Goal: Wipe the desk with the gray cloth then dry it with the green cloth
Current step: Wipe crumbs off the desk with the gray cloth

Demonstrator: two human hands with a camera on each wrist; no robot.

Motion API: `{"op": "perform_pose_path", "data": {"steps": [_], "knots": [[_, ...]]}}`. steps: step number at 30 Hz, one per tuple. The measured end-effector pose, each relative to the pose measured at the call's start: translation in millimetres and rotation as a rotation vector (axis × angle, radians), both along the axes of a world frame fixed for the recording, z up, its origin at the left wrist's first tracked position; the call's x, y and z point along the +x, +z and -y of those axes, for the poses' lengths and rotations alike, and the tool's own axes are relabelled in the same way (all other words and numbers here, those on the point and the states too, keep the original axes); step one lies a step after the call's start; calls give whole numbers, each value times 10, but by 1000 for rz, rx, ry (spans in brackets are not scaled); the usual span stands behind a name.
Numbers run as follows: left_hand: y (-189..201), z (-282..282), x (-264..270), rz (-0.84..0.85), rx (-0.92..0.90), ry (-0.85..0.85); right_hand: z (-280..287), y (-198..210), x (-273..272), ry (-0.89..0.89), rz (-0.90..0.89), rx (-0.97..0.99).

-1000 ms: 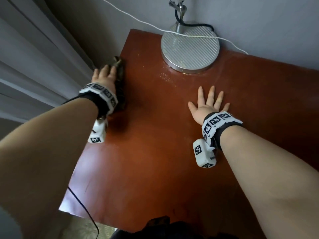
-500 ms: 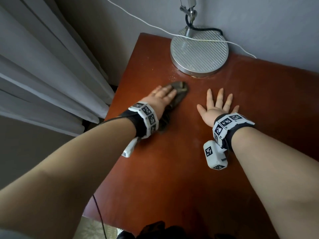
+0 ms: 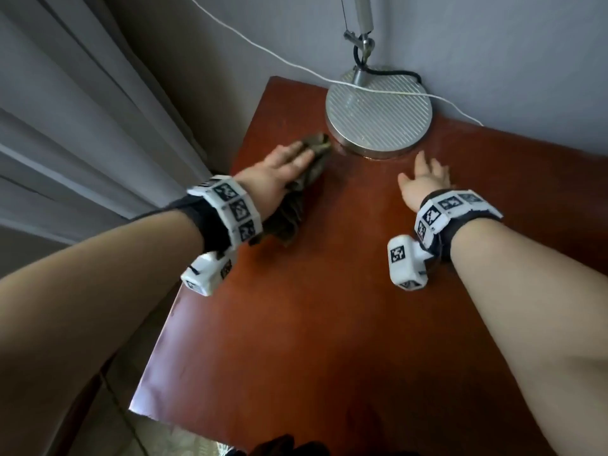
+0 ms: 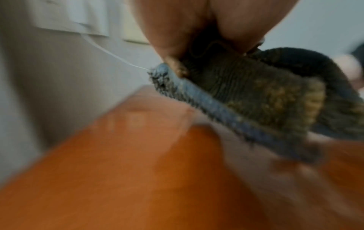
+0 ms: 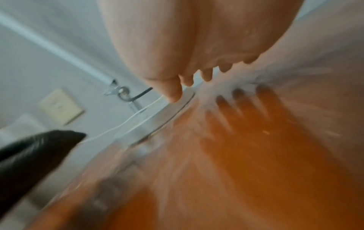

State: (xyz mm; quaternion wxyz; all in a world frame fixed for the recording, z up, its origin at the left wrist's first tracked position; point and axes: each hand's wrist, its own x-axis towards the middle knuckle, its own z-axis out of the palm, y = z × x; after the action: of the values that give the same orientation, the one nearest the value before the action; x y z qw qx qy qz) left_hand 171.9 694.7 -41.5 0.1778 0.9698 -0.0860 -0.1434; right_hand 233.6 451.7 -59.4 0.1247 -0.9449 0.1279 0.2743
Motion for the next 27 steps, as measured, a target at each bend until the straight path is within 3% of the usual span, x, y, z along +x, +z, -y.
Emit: {"op": "perform_pose_path", "data": {"steps": [3,6,22,27], "knots": [[-110,513,170,-221,164,-309,-10,-47,186,-28,1,-54],[-208,666,424,-362,350,-384,-1,-283,100,43,44,-103],[-291,-233,1425,-141,246,172,-11,-320,145,25,-26,-131],[-238,-663,1522,-161,257,301,-12,-300,159,42,-42,-125]]}}
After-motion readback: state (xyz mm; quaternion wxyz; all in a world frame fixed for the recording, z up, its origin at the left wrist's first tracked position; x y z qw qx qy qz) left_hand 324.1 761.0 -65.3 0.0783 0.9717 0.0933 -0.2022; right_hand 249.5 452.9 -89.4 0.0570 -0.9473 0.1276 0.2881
